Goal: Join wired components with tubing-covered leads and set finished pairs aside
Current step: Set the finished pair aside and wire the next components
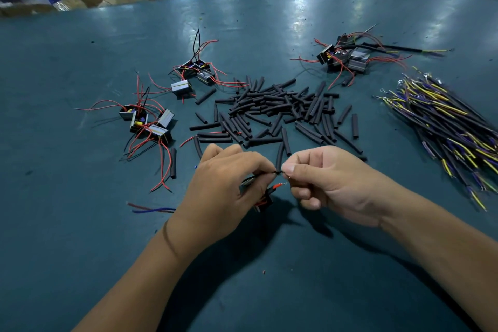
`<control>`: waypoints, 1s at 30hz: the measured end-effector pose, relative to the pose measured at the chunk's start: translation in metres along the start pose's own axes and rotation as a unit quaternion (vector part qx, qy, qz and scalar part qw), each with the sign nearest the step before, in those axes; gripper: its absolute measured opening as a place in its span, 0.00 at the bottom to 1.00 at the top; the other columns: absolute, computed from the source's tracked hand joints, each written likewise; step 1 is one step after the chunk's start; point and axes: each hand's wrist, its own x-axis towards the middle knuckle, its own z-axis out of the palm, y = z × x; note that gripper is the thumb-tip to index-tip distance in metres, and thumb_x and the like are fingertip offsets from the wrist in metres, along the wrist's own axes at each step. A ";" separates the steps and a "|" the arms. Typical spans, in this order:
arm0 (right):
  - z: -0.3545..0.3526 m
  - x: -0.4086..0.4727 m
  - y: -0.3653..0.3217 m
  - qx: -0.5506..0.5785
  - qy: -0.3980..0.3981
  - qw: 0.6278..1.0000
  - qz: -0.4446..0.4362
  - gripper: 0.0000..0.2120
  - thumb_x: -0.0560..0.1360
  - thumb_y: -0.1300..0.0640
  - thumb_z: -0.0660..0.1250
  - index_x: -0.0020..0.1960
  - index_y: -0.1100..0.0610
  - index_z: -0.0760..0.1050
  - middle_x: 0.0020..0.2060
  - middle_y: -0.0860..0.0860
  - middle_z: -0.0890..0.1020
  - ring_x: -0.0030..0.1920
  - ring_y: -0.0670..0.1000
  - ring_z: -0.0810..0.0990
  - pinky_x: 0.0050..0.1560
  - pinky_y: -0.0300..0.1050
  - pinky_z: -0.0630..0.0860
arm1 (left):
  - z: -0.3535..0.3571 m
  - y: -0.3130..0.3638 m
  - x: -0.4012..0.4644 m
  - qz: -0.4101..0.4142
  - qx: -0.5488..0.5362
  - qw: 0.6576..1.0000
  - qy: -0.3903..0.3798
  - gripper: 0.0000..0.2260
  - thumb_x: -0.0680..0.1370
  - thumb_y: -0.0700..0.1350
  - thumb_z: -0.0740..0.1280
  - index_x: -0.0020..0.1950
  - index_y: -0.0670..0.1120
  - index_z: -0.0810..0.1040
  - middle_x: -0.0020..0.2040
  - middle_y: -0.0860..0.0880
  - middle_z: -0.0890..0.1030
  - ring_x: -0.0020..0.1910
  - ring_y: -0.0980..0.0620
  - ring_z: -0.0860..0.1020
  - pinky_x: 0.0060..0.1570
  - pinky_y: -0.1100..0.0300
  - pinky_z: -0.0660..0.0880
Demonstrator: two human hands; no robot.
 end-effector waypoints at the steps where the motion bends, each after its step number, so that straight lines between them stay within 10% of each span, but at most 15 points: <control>1: -0.001 0.000 0.001 -0.032 0.004 0.999 -0.025 0.09 0.80 0.63 0.65 0.41 0.61 0.73 0.27 0.49 0.70 0.27 0.47 0.68 0.25 0.36 0.67 | -0.001 0.000 0.000 -0.012 -0.014 1.000 -0.004 0.04 0.79 0.46 0.68 0.46 0.48 0.81 0.38 0.60 0.77 0.37 0.59 0.68 0.45 0.54 0.65; 11: -0.005 -0.002 0.006 -0.454 0.111 0.821 -0.329 0.06 0.79 0.54 0.65 0.43 0.52 0.74 0.32 0.44 0.74 0.32 0.46 0.72 0.32 0.35 0.67 | -0.007 0.004 0.001 -0.108 -0.149 0.982 -0.037 0.04 0.78 0.50 0.68 0.44 0.55 0.80 0.38 0.65 0.79 0.38 0.59 0.74 0.45 0.65 0.66; 16: -0.010 0.006 -0.001 -0.120 0.113 0.979 -0.120 0.14 0.78 0.58 0.55 0.46 0.58 0.79 0.30 0.46 0.72 0.30 0.46 0.65 0.27 0.37 0.62 | -0.005 0.002 0.001 -0.156 -0.238 0.958 -0.022 0.05 0.80 0.44 0.69 0.44 0.51 0.81 0.36 0.52 0.81 0.35 0.49 0.78 0.36 0.64 0.75; 23: -0.011 -0.002 -0.007 -0.064 0.076 0.983 -0.155 0.08 0.79 0.68 0.64 0.57 0.67 0.77 0.45 0.59 0.86 0.46 0.53 0.87 0.42 0.37 0.80 | -0.002 0.002 0.000 -0.167 -0.232 0.958 -0.032 0.04 0.79 0.42 0.69 0.47 0.51 0.80 0.38 0.52 0.82 0.37 0.48 0.79 0.39 0.53 0.77; 30: -0.002 -0.004 -0.005 -0.169 0.200 0.943 -0.207 0.15 0.71 0.47 0.72 0.37 0.57 0.76 0.25 0.56 0.81 0.20 0.52 0.77 0.21 0.38 0.71 | -0.003 0.004 0.002 -0.174 -0.246 0.953 -0.037 0.05 0.80 0.43 0.69 0.45 0.50 0.80 0.38 0.52 0.81 0.36 0.53 0.79 0.37 0.60 0.76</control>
